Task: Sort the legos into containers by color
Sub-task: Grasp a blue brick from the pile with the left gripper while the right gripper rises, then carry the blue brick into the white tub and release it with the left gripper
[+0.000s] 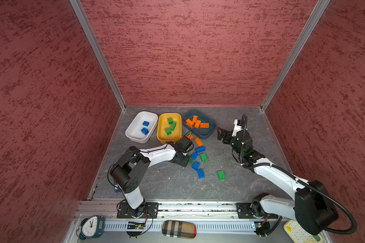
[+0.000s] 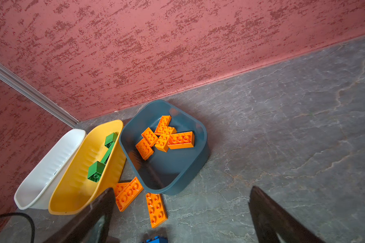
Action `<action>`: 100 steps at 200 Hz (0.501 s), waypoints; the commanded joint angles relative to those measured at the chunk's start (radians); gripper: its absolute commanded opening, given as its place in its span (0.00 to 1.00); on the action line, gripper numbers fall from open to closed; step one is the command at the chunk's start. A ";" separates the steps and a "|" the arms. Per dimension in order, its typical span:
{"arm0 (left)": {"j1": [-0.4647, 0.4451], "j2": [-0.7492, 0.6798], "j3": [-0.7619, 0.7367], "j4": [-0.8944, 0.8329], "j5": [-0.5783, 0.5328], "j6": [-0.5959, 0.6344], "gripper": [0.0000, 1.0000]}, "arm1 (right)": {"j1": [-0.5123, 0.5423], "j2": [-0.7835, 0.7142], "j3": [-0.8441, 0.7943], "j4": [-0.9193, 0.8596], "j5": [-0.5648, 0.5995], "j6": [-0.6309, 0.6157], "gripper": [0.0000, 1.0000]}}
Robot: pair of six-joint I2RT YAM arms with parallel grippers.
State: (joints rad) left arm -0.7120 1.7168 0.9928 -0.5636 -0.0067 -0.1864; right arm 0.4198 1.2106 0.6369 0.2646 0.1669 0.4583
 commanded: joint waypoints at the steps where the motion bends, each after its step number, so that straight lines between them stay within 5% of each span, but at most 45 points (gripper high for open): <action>1: -0.002 0.008 0.008 0.015 -0.027 -0.017 0.45 | 0.007 -0.012 0.020 -0.020 0.034 -0.048 0.99; 59: 0.034 -0.100 0.001 0.031 -0.065 -0.083 0.32 | 0.105 0.063 0.094 -0.042 0.013 -0.217 0.99; 100: 0.173 -0.235 -0.014 0.063 0.001 -0.130 0.31 | 0.227 0.199 0.191 -0.058 -0.041 -0.343 0.99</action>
State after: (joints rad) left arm -0.6235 1.5562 0.9913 -0.5396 -0.0387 -0.2718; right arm 0.5945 1.3556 0.7753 0.2264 0.1734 0.2207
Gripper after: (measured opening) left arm 0.449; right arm 0.989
